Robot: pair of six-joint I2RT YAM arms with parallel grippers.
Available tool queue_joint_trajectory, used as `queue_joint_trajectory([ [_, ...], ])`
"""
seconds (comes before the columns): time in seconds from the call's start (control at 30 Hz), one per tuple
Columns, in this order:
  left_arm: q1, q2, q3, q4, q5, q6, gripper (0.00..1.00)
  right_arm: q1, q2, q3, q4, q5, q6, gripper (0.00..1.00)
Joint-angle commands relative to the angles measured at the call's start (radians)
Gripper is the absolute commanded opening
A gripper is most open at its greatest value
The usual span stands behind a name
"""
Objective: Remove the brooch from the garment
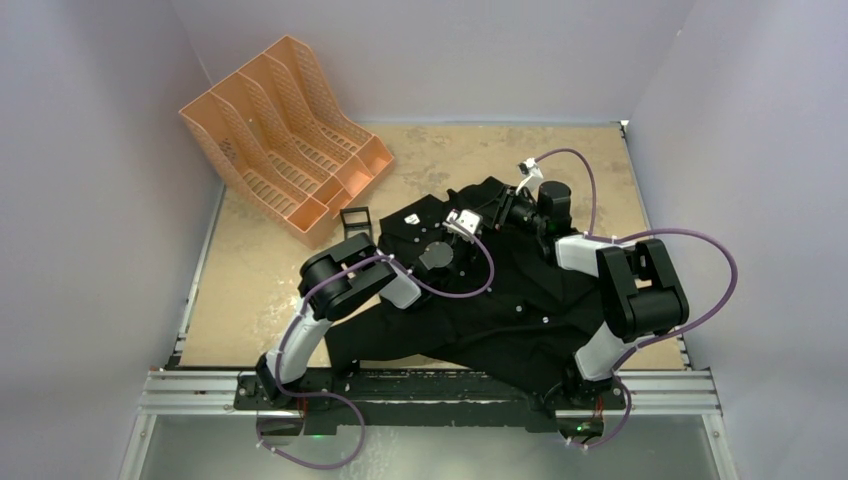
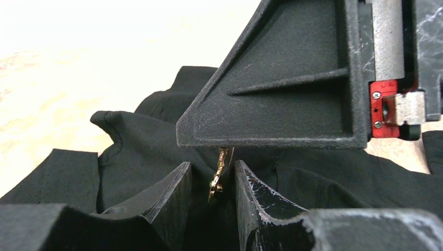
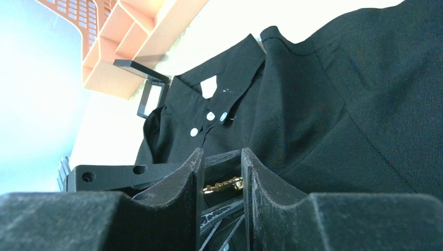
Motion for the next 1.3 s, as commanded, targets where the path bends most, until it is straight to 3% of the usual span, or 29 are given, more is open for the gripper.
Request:
queue_joint_trajectory([
  [0.0,-0.006,-0.012,-0.009,0.094,-0.025,0.018,0.34,0.001,-0.024,-0.009,0.017,-0.005,0.006,0.15],
  [0.73,-0.005,-0.002,-0.019,0.16,-0.044,0.009,0.3,0.001,-0.028,-0.015,0.022,-0.007,0.011,0.15],
  [0.87,-0.006,0.0,-0.019,0.162,-0.047,0.009,0.25,0.001,-0.026,-0.015,0.024,-0.008,0.011,0.15],
  [1.03,-0.006,0.0,-0.022,0.171,-0.046,0.006,0.13,0.002,-0.02,-0.016,0.025,-0.012,0.014,0.15],
  [1.27,-0.006,-0.002,-0.048,0.214,-0.045,-0.005,0.11,0.002,-0.01,-0.019,0.018,-0.024,0.024,0.15],
])
